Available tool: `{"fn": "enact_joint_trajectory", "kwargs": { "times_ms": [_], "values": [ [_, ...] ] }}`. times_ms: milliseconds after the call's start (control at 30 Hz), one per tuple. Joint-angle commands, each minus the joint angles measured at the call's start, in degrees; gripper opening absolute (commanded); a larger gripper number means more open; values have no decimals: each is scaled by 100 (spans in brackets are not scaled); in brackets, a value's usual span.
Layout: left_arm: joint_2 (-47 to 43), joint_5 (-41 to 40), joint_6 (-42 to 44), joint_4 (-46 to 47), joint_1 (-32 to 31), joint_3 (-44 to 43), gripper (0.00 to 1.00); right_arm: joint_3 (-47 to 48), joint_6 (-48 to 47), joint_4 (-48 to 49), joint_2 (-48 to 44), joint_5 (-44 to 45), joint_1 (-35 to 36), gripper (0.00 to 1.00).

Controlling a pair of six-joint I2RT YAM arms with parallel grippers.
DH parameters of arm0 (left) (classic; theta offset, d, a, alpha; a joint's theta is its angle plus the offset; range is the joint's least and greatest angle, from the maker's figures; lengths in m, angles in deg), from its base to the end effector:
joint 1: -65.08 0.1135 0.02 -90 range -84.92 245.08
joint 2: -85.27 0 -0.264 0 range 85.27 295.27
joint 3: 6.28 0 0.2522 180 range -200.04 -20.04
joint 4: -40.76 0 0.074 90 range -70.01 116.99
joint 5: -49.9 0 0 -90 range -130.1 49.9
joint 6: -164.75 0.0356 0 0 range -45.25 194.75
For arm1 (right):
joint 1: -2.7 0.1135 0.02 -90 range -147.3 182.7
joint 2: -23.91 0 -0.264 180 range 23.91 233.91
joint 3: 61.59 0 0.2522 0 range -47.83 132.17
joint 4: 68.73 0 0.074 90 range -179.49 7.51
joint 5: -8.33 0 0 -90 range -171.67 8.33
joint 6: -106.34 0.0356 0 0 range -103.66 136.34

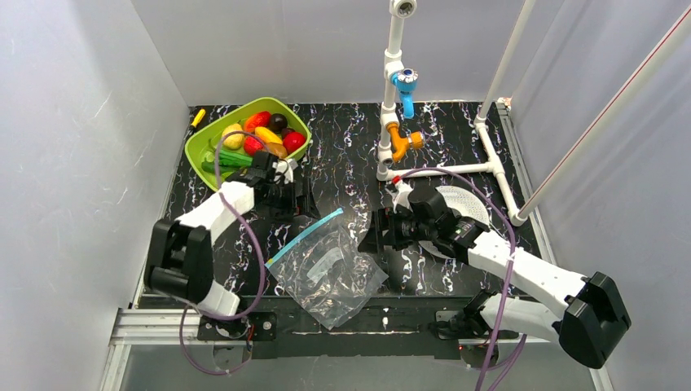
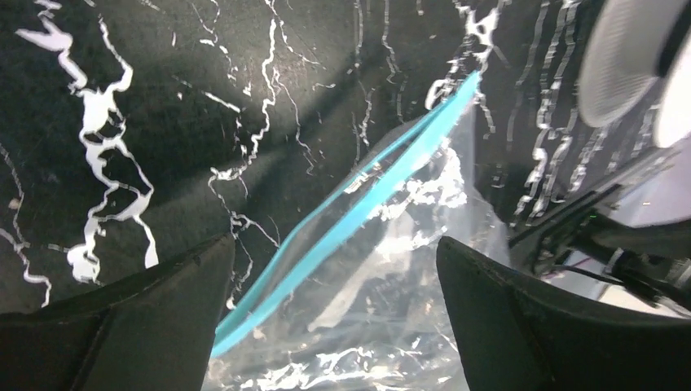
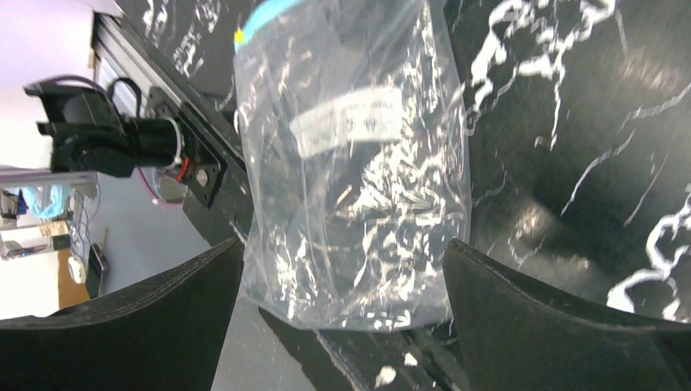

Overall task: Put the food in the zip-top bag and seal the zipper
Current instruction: Pick up the zipper food storage bag at the center of the board.

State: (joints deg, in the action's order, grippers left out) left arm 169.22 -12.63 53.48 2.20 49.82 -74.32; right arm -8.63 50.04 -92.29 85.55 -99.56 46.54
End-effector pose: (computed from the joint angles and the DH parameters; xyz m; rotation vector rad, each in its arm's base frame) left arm 0.2813 -0.0938 0.2210 0.0663 2.5784 -0.8550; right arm 0.1620 0.1708 0.2502 -0.4041 2.2846 1.0820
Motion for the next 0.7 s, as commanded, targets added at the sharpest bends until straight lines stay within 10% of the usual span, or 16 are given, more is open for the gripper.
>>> {"fn": "enact_joint_trajectory", "kwargs": {
  "times_ms": [0,200,667],
  "values": [
    [553,-287,505,-379,-375,-689,92,-89,253,-1128,-237,224,259,98],
    [1518,197,741,-648,-720,-1607,72,-690,1089,-878,-494,-131,301,98],
    [2279,-12,944,-659,-1124,-1640,69,-282,1332,-906,84,123,299,98]
  ]
}}
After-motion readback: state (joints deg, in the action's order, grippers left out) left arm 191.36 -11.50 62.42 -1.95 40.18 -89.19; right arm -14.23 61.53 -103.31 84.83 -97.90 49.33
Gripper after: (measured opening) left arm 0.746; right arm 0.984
